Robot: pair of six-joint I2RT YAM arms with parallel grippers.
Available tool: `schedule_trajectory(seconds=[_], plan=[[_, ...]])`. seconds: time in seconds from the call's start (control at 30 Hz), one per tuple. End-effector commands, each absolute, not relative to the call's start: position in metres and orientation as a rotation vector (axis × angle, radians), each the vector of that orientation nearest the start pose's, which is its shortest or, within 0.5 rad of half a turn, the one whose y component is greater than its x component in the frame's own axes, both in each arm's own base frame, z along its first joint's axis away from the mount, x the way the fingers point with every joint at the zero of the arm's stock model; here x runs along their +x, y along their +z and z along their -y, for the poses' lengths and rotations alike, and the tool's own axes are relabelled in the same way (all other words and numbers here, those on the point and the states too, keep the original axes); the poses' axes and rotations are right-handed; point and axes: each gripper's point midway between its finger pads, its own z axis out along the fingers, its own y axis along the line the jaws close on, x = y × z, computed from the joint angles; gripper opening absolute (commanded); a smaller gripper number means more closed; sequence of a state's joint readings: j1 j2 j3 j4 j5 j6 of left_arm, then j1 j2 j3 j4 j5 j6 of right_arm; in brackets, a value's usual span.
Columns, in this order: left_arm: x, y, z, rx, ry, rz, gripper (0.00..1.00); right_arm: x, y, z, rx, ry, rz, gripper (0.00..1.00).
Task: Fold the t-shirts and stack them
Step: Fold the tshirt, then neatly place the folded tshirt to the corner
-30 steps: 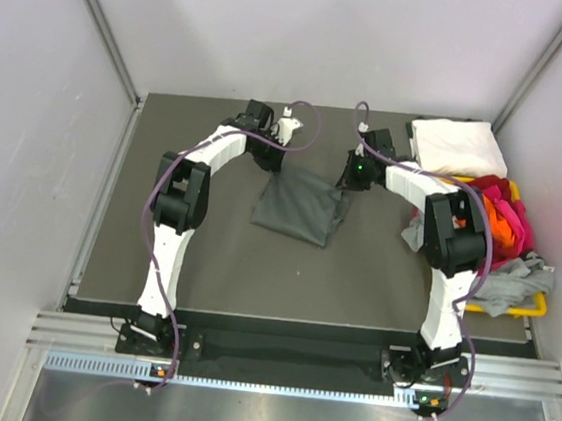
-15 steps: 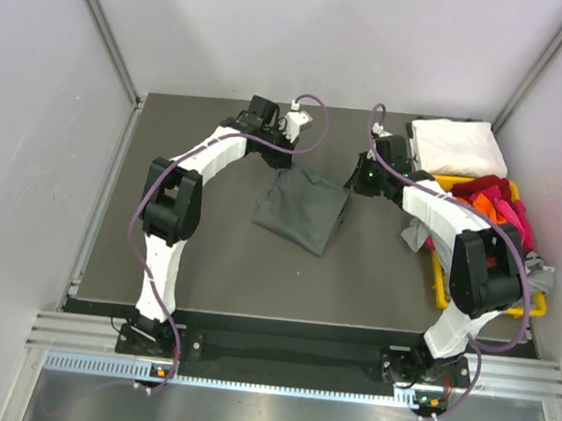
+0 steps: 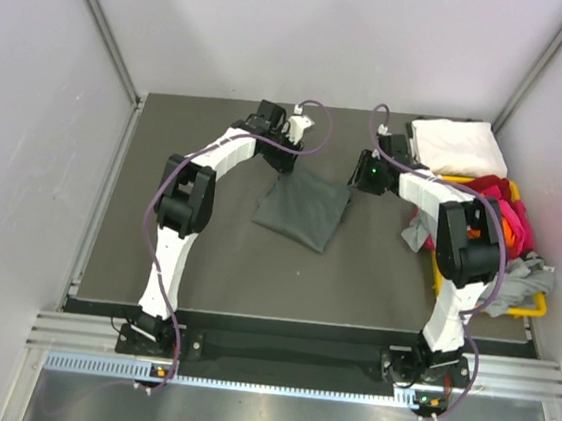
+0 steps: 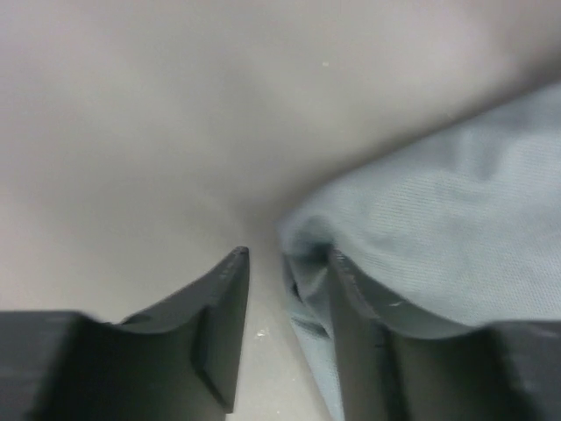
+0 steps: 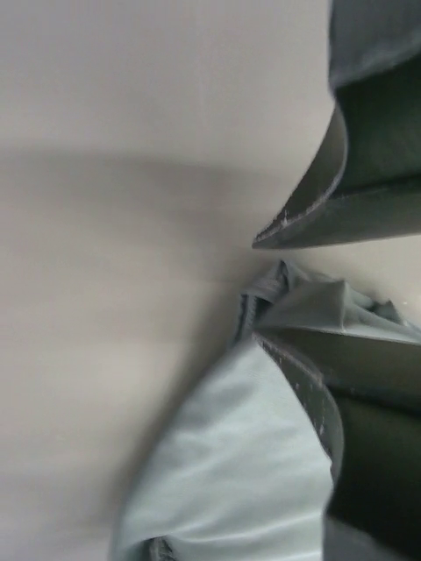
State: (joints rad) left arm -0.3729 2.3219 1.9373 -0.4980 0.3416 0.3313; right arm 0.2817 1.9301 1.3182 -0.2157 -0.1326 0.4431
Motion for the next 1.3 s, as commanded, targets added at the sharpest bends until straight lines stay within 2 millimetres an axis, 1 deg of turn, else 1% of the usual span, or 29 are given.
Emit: schedule_trajectory(seconds=[0.0,0.03,0.07,0.1,0.13,0.17,0.2,0.23,0.27,0.3,0.37,0.4,0.47,0.6,0.63,0.7,0.8,0.87,0.9,0.93,1.0,1.03,1.07,1.1,1.13,1.17,1.2,1.23,1.27], plan=[[0.543,0.094,0.25,0.929,-0.36,-2.143,0.5,0.479,0.1,-0.167,0.13,0.472,-2.336,0.43],[0.545,0.102,0.248,0.928,-0.342,-2.128,0.54,0.478,0.107,-0.167,0.133,0.477,-2.315,0.46],[0.545,0.108,0.245,0.924,-0.328,-2.122,0.58,0.467,0.101,-0.165,0.14,0.47,-2.329,0.54],[0.546,0.112,0.241,0.911,-0.301,-2.126,0.62,0.462,0.115,-0.163,0.148,0.478,-2.297,0.59],[0.545,0.123,0.238,0.9,-0.288,-2.114,0.7,0.447,0.104,-0.163,0.173,0.485,-2.32,0.63],[0.543,0.128,0.236,0.899,-0.282,-2.112,0.7,0.438,0.104,-0.166,0.178,0.493,-2.32,0.71],[0.535,0.135,0.233,0.896,-0.282,-2.114,0.86,0.43,0.114,-0.169,0.184,0.518,-2.294,0.73],[0.53,0.138,0.231,0.902,-0.29,-2.11,0.95,0.415,0.099,-0.173,0.21,0.544,-2.313,0.75],[0.525,0.14,0.229,0.905,-0.297,-2.108,0.95,0.405,0.098,-0.187,0.186,0.58,-2.321,0.78],[0.513,0.141,0.225,0.911,-0.303,-2.115,0.95,0.398,0.092,-0.193,0.185,0.596,-2.338,0.8],[0.503,0.144,0.221,0.915,-0.307,-2.107,0.96,0.384,0.082,-0.211,0.186,0.675,-2.378,0.81],[0.493,0.145,0.216,0.92,-0.307,-2.112,0.96,0.382,0.074,-0.215,0.201,0.697,-2.394,0.81],[0.482,0.147,0.211,0.925,-0.312,-2.115,0.96,0.382,0.069,-0.222,0.25,0.757,-2.377,0.77],[0.451,0.151,0.196,0.942,-0.332,-2.123,0.96,0.379,0.05,-0.219,0.331,0.75,-2.408,0.73],[0.447,0.153,0.192,0.944,-0.329,-2.121,0.96,0.379,0.047,-0.219,0.341,0.753,-2.41,0.72],[0.434,0.156,0.189,0.953,-0.345,-2.115,0.96,0.377,0.04,-0.222,0.366,0.769,-2.427,0.7],[0.419,0.163,0.185,0.96,-0.364,-2.103,0.96,0.376,0.034,-0.229,0.392,0.832,-2.427,0.65],[0.412,0.164,0.183,0.961,-0.369,-2.101,0.96,0.375,0.031,-0.233,0.399,0.868,-2.423,0.49],[0.41,0.172,0.183,0.961,-0.37,-2.081,0.96,0.376,0.03,-0.234,0.401,0.878,-2.423,0.42],[0.408,0.173,0.181,0.962,-0.367,-2.078,0.96,0.378,0.032,-0.235,0.402,0.886,-2.416,0.29],[0.405,0.178,0.178,0.962,-0.358,-2.064,0.96,0.383,0.033,-0.229,0.414,0.886,-2.405,0.17],[0.405,0.18,0.177,0.962,-0.351,-2.062,0.96,0.386,0.035,-0.226,0.416,0.883,-2.398,0.07],[0.403,0.182,0.175,0.959,-0.344,-2.059,0.96,0.393,0.037,-0.217,0.411,0.873,-2.386,0.03],[0.403,0.183,0.172,0.959,-0.333,-2.057,0.96,0.401,0.045,-0.215,0.396,0.871,-2.375,0.0],[0.403,0.184,0.17,0.955,-0.321,-2.059,0.96,0.407,0.048,-0.213,0.382,0.859,-2.372,0.0],[0.4,0.187,0.168,0.956,-0.315,-2.054,0.96,0.413,0.043,-0.207,0.333,0.834,-2.391,0.0],[0.4,0.188,0.165,0.959,-0.301,-2.049,0.96,0.425,0.054,-0.207,0.304,0.819,-2.408,0.0],[0.4,0.189,0.161,0.956,-0.285,-2.051,0.96,0.432,0.055,-0.206,0.277,0.804,-2.426,0.0],[0.399,0.193,0.158,0.951,-0.266,-2.042,0.96,0.438,0.041,-0.198,0.232,0.757,-2.471,0.0]])
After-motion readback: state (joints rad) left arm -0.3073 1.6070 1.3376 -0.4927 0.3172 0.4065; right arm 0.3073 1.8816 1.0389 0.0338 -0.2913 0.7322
